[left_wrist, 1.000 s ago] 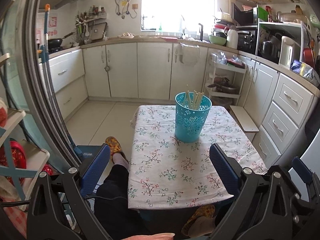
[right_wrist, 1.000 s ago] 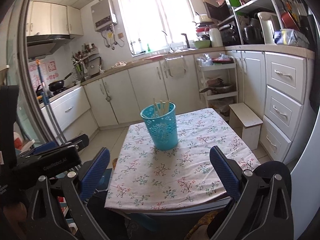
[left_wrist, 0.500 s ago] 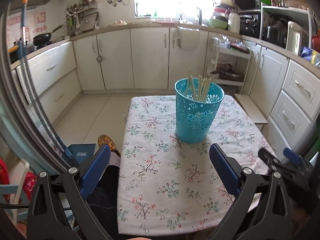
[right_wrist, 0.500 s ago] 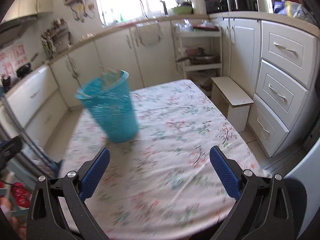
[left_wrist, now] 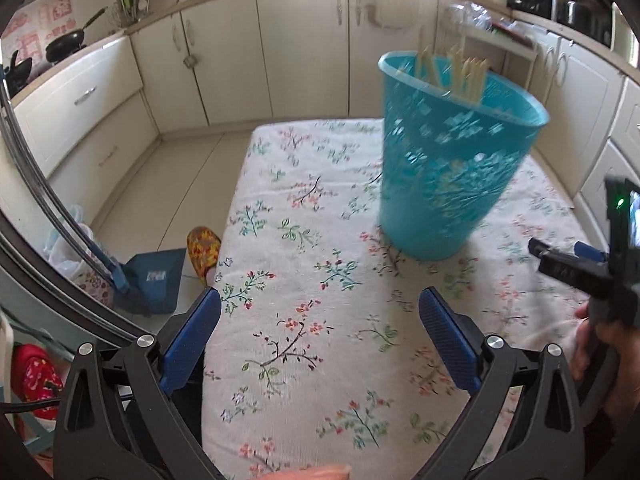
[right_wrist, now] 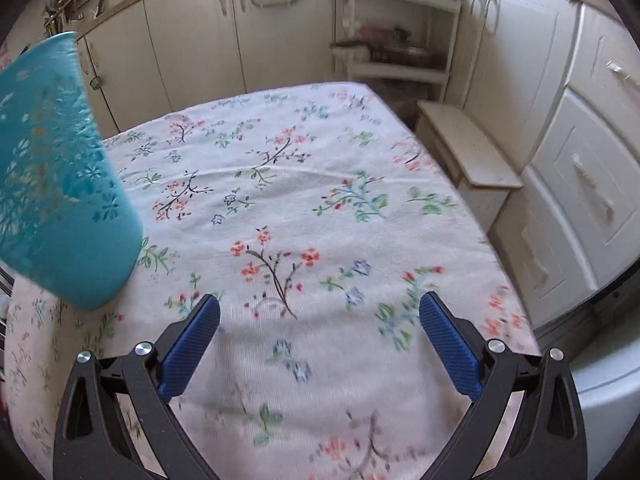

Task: Organize utensils

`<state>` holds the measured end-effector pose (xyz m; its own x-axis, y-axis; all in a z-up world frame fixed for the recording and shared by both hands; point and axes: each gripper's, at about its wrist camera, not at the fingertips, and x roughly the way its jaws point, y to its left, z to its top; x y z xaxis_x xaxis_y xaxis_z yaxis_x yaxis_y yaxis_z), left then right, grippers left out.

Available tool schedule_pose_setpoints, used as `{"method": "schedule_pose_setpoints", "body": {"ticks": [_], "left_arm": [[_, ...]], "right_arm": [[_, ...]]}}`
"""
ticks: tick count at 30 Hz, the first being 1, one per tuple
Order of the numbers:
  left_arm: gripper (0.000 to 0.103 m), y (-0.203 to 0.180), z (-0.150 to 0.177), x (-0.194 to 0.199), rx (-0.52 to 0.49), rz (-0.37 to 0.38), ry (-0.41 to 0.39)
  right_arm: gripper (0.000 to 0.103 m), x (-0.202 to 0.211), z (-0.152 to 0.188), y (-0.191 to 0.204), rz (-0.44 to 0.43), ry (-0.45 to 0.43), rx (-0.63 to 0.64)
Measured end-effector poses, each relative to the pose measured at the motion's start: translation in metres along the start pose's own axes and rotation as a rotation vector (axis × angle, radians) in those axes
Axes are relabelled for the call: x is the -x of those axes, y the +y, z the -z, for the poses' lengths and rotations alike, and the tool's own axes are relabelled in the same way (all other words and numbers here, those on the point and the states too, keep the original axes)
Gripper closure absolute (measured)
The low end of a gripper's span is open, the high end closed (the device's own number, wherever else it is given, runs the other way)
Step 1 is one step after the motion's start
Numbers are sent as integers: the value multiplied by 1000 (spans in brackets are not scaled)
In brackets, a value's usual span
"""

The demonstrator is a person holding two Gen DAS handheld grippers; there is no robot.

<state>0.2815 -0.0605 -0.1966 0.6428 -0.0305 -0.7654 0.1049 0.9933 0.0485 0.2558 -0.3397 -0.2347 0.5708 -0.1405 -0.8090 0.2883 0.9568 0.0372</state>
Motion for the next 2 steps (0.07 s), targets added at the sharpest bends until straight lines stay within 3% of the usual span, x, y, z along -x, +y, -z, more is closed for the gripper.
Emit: {"method": "schedule_pose_setpoints", "body": {"ticks": [2], "left_arm": [[8,3,0,-14,8,0,14]], "right_arm": [[7,-4,-5,0,0,5,0]]}}
